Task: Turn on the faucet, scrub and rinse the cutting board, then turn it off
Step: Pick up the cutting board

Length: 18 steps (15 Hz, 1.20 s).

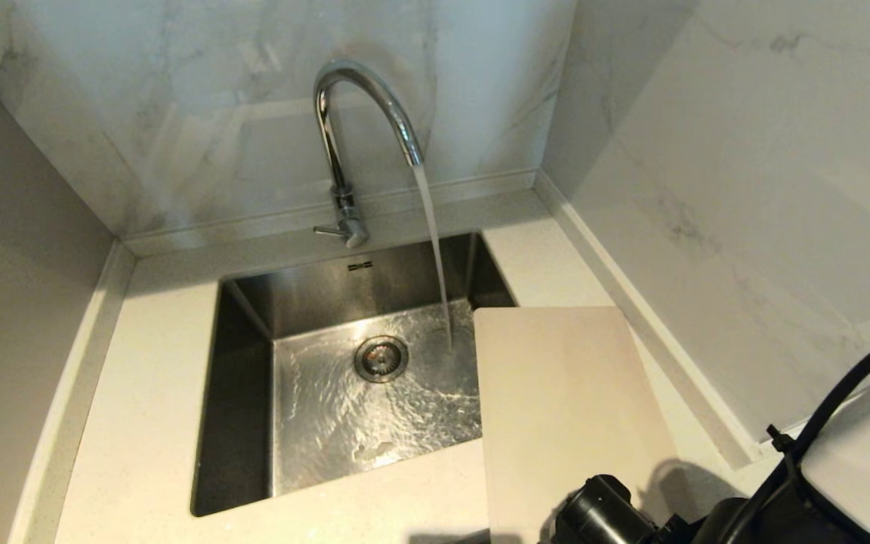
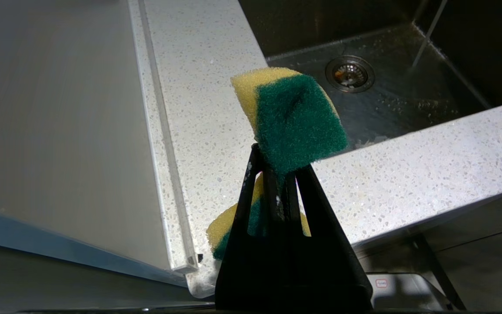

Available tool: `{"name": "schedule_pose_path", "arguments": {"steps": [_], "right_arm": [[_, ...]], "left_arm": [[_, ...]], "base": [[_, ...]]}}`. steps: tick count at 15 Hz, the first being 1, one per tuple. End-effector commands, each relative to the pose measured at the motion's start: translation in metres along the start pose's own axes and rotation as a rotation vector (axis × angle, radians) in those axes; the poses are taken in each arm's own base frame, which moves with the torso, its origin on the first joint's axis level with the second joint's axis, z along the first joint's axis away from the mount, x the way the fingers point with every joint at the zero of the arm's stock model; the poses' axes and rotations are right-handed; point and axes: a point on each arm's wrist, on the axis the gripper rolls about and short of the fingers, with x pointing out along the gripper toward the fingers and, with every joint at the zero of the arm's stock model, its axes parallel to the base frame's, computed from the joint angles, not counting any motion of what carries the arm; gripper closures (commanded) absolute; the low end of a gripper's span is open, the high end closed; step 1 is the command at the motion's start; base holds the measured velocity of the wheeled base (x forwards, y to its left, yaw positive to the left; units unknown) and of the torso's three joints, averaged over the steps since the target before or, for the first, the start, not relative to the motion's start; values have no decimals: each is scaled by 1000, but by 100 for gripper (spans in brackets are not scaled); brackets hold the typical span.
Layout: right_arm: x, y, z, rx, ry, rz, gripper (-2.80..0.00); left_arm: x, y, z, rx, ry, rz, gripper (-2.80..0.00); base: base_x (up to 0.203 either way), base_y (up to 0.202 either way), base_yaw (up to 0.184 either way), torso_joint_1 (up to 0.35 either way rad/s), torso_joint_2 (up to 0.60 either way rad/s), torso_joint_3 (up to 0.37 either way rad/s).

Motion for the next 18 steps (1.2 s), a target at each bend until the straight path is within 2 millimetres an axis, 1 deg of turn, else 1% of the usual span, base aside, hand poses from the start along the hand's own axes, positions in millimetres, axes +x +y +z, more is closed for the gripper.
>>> {"name": "schedule_pose_path", "arguments": {"steps": [1,7,18], "right_arm": [[11,2,2,-13,20,24,-280],[34,2,9,-5,18,20,-280],[47,8,8,1,4,-6,-280]], "left_arm": [[0,0,-1,0,3,0,0],[0,0,-1,0,2,0,0],[0,0,-1,0,2,0,0]], "base": [[0,0,0,0,0,0],[0,0,0,0,0,0],[0,0,0,0,0,0]]}}
